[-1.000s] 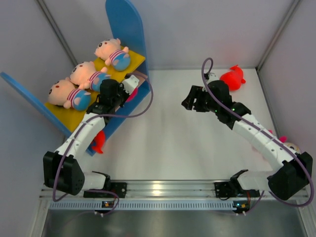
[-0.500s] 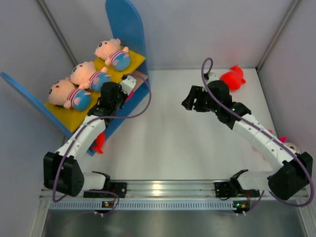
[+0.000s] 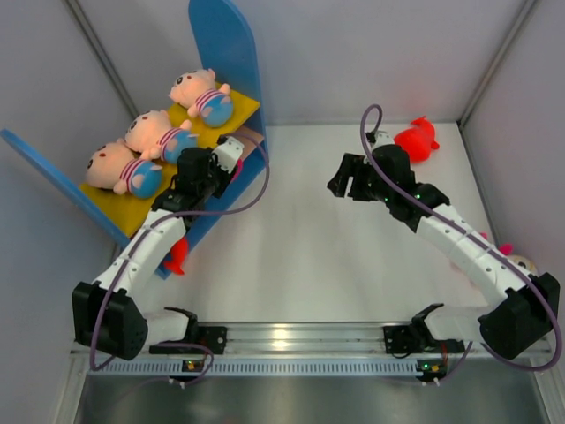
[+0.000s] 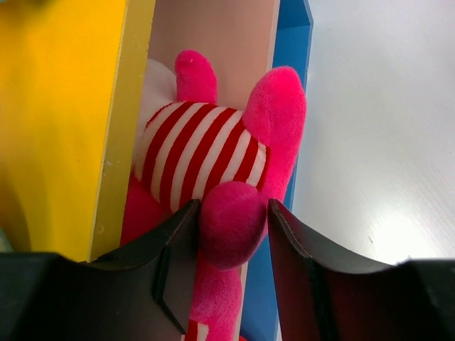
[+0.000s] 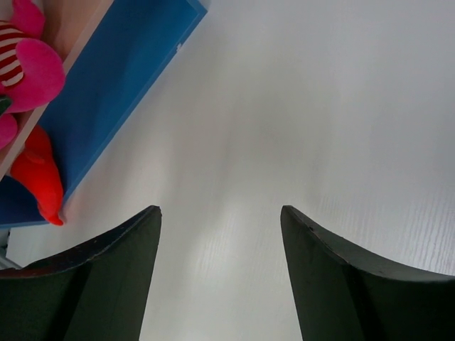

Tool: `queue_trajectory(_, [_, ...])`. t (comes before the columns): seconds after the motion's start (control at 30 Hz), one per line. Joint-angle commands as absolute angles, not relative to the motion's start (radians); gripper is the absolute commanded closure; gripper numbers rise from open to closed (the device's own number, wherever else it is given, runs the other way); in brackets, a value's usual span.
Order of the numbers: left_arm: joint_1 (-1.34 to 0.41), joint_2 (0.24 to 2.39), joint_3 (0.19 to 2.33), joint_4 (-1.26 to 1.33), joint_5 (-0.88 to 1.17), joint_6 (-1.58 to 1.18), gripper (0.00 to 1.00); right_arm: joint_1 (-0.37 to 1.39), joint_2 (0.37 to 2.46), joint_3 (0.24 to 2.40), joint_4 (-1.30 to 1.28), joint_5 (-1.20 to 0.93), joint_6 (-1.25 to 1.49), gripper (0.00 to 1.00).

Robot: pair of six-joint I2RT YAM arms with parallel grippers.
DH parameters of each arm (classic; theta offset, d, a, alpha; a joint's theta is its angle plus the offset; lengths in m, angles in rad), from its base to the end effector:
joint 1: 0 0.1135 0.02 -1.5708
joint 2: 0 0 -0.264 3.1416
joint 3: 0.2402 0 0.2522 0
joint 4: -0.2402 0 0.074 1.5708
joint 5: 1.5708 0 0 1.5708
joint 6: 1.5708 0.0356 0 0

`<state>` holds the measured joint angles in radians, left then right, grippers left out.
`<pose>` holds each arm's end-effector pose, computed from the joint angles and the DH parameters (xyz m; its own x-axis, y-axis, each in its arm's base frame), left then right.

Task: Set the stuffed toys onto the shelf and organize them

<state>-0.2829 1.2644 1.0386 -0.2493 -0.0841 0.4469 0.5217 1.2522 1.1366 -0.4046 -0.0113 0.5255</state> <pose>0.2792 -0.0781 0.3188 -0.3069 0.5377 -0.7853 0.3760 0.8265 0.4190 0.2449 0.1412 0.3411 -0.6270 0.2182 -0.7478 -0.2223 0.8700 0.4402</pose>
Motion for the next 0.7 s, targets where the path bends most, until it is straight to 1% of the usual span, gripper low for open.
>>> queue_trajectory(0.0, [-0.262,1.203,1.120,-0.213,-0.110,0.445,0.51,0.511,1.236,1.137,-0.434,0.078,0.538,0.28])
queue_trajectory(0.03, [-0.262,1.201,1.129,-0.218,-0.106,0.442,0.51,0.502,1.230,1.132,-0.440,0.098,0.548,0.27])
queue_trajectory(0.13, [-0.262,1.192,1.144,-0.236,-0.075,0.440,0.47,0.440,1.203,1.098,-0.478,0.175,0.581,0.20])
queue_trajectory(0.17, [-0.262,1.189,1.146,-0.245,-0.066,0.437,0.46,0.393,1.195,1.091,-0.491,0.239,0.601,0.18])
queue_trajectory(0.2, [-0.262,1.186,1.147,-0.250,-0.055,0.439,0.44,0.367,1.184,1.071,-0.530,0.279,0.613,0.13])
queue_trajectory(0.23, [-0.262,1.181,1.152,-0.250,-0.045,0.430,0.44,0.339,1.160,1.060,-0.554,0.325,0.633,0.10])
queue_trajectory(0.27, [-0.262,1.177,1.157,-0.261,-0.035,0.426,0.43,0.272,1.149,1.037,-0.578,0.404,0.685,0.09])
queue_trajectory(0.3, [-0.264,1.175,1.161,-0.267,-0.026,0.425,0.41,0.237,1.135,1.022,-0.606,0.432,0.708,0.06])
queue_trajectory(0.33, [-0.262,1.174,1.172,-0.276,-0.005,0.414,0.40,0.153,1.103,1.006,-0.642,0.460,0.731,0.04])
queue_trajectory(0.37, [-0.264,1.170,1.178,-0.294,-0.005,0.408,0.39,0.105,1.083,0.973,-0.662,0.501,0.785,0.02])
queue_trajectory(0.4, [-0.264,1.170,1.183,-0.307,0.038,0.403,0.39,0.060,1.039,0.950,-0.672,0.515,0.807,0.01])
queue_trajectory(0.43, [-0.264,1.170,1.193,-0.317,0.058,0.396,0.39,-0.048,1.013,0.930,-0.684,0.529,0.854,0.01])
queue_trajectory(0.5, [-0.264,1.169,1.206,-0.354,0.112,0.388,0.39,-0.144,0.941,0.861,-0.695,0.572,0.899,0.01])
queue_trajectory(0.53, [-0.265,1.167,1.215,-0.366,0.130,0.388,0.39,-0.234,0.921,0.841,-0.699,0.584,0.940,0.01])
queue_trajectory(0.67, [-0.271,1.163,1.246,-0.437,0.216,0.388,0.39,-0.438,0.885,0.755,-0.692,0.630,1.002,0.01])
